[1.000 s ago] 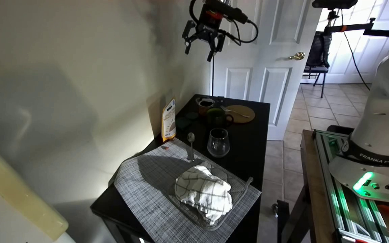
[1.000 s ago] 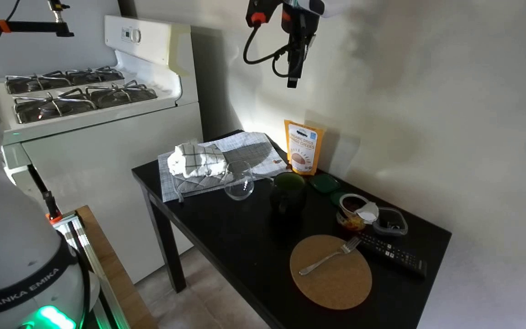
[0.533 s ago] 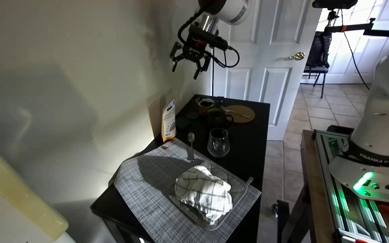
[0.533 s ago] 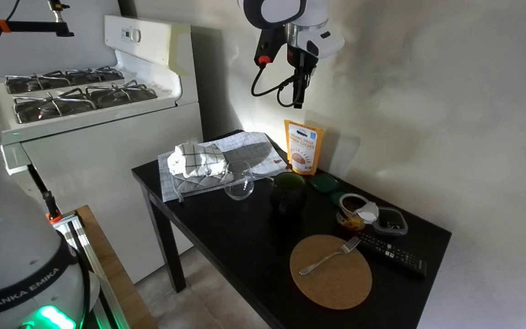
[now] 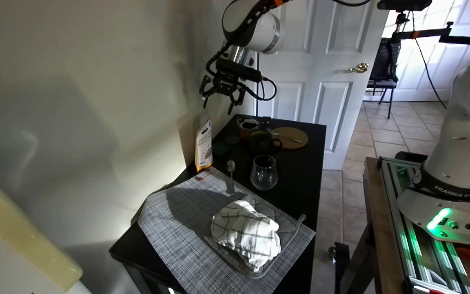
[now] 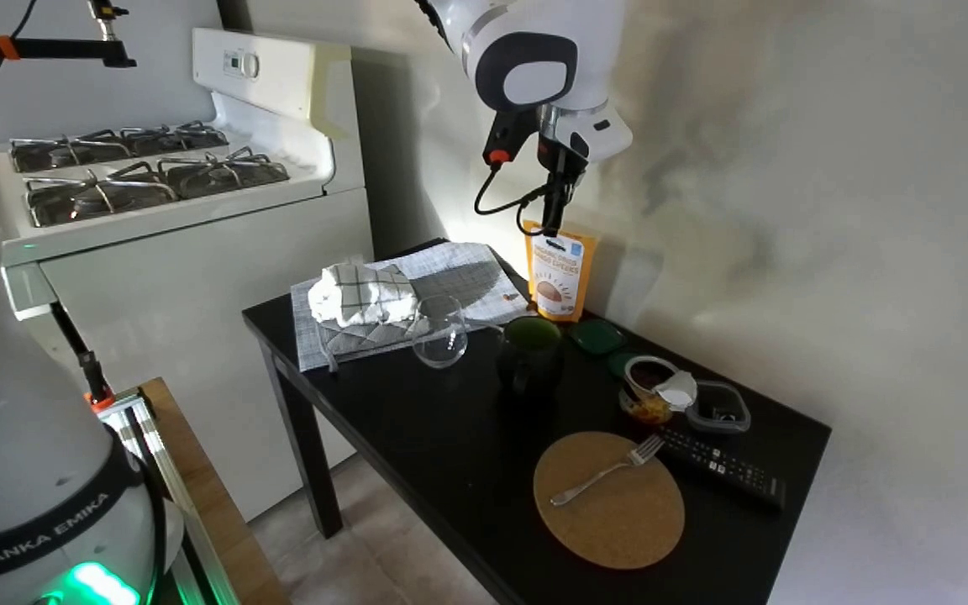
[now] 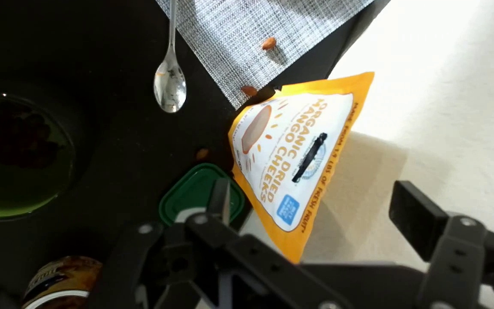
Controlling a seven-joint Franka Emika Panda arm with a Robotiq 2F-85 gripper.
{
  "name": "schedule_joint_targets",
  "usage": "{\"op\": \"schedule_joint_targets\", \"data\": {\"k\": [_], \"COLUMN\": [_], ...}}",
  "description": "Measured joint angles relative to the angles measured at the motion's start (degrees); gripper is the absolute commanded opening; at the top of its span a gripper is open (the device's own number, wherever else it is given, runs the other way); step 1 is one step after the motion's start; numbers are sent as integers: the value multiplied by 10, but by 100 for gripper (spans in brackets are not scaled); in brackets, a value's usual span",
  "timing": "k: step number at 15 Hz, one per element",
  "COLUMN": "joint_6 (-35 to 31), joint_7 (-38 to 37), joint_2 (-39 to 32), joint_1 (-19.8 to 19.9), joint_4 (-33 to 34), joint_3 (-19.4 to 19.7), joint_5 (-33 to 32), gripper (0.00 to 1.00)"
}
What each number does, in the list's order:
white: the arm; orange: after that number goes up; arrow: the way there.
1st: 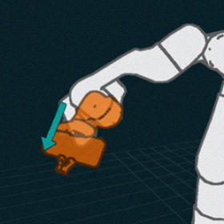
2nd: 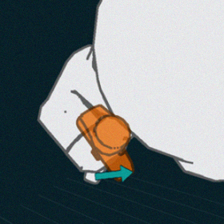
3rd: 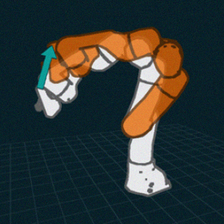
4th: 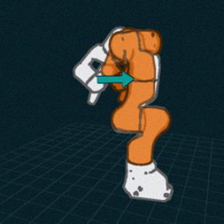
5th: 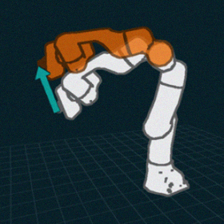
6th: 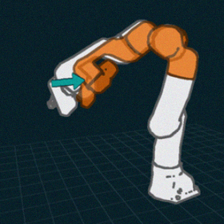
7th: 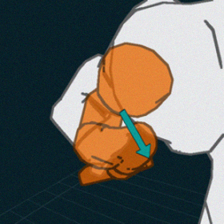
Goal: Move the white and yellow pack to the left
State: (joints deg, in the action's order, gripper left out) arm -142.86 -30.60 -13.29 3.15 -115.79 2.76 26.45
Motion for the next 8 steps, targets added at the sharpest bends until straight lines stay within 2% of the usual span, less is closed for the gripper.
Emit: {"op": "schedule_joint_targets", "data": {"k": [1, 4, 8], "joint_6": [-1, -2, -18], "joint_7": [-2, -11, -20], "joint_2": [-9, -30, -53], "joint_1": [0, 0, -2], "joint_4": [5, 18, 27], "joint_3": [0, 0, 1], "joint_5": [0, 0, -1], "gripper": [66, 56, 66]}}
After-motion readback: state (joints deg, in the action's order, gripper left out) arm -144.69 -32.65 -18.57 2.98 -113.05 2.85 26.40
